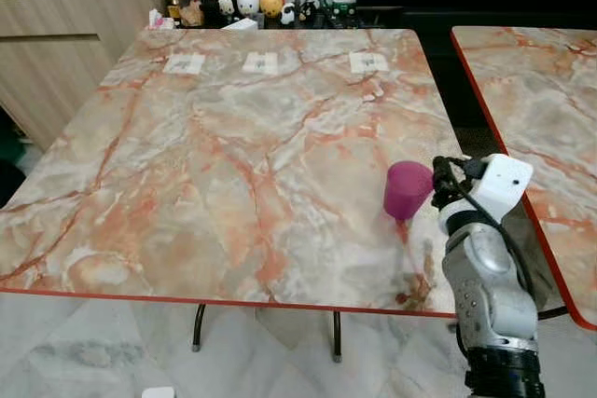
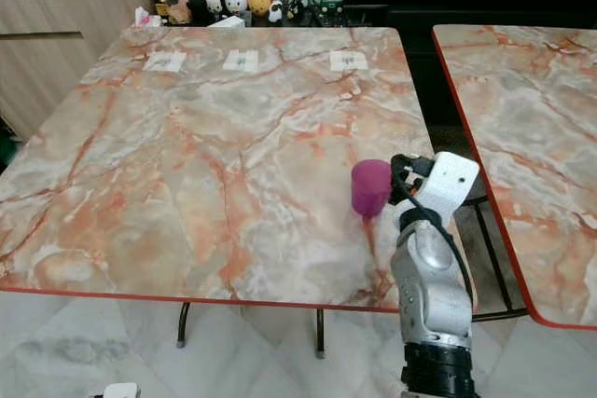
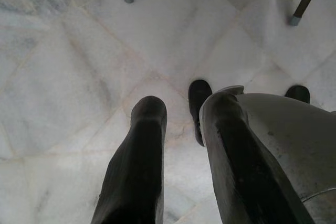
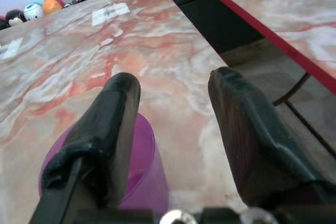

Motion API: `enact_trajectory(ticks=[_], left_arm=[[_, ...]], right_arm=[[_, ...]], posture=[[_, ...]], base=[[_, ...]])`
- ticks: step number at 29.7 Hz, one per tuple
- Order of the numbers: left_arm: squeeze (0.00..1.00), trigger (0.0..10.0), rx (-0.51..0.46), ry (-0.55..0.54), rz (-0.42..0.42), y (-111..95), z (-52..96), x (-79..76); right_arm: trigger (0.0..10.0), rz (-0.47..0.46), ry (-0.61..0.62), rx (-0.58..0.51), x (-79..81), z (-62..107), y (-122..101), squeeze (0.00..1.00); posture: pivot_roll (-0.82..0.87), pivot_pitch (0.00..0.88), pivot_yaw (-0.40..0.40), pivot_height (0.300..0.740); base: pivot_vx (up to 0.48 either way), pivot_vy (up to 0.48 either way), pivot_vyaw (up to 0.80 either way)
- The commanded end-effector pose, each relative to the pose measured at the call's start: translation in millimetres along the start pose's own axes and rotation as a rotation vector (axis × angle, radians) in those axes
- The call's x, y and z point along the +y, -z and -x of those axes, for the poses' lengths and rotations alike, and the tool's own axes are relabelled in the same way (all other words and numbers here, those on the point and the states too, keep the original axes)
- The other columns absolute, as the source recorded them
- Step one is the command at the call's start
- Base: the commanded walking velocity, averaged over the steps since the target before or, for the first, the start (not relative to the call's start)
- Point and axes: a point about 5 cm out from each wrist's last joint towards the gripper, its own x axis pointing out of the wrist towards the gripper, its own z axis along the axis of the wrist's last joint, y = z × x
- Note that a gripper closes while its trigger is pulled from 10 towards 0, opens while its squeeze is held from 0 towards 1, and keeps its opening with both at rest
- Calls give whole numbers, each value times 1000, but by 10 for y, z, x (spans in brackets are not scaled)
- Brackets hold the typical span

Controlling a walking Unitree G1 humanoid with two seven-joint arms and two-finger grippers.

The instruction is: Setting the table

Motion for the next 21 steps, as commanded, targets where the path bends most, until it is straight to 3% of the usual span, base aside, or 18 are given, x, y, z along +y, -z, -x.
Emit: enact_trajectory(ticks=[1,8,21], left_arm=[[0,10000,27,-3,1,72,21,13],[0,10000,28,0,1,71,21,12],[0,10000,31,2,5,81,23,8]], right_arm=[[10000,-33,-9,16,42,2,-73,0],[10000,-21,-55,130,94,-26,-24,0],[10000,-18,-9,192,62,-60,-32,0]], posture=[[-77,116,24,740],[-77,116,24,740],[-74,119,25,740]], base=[[0,0,0],[0,0,0],[0,0,0]])
